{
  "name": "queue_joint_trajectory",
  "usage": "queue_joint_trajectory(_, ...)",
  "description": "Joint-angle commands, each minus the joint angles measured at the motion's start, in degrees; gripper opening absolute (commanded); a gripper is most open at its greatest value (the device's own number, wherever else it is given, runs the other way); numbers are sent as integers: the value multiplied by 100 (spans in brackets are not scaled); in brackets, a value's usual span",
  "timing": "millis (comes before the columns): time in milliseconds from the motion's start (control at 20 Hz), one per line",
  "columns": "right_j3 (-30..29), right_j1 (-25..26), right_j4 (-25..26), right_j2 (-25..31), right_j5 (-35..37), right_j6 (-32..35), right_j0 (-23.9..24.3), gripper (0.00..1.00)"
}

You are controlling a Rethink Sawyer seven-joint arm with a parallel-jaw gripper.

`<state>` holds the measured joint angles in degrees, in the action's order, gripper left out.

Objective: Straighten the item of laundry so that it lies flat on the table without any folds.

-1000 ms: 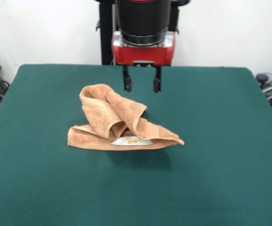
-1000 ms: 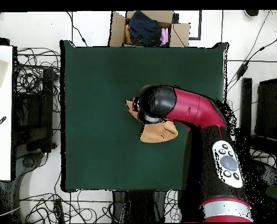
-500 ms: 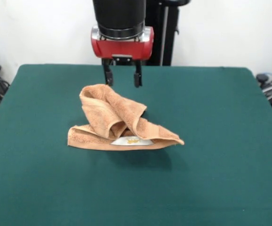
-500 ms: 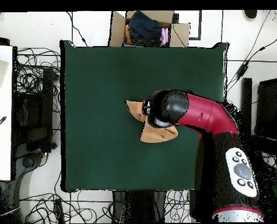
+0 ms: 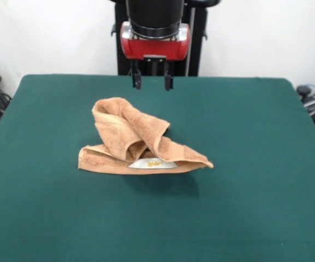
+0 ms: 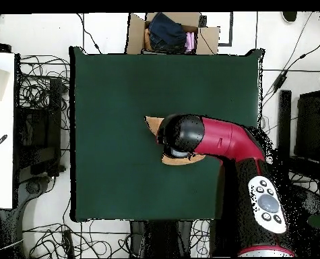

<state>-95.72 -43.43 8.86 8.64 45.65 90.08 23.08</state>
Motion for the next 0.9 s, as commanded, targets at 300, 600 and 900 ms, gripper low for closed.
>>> queue_joint_trajectory(300, -696, 97, 341, 445, -311, -112, -109, 100)
queue_joint_trajectory(600, -664, 218, 380, 468, -402, -61, -61, 100)
queue_joint_trajectory(900, -666, 276, 321, 425, -266, 27, -70, 100)
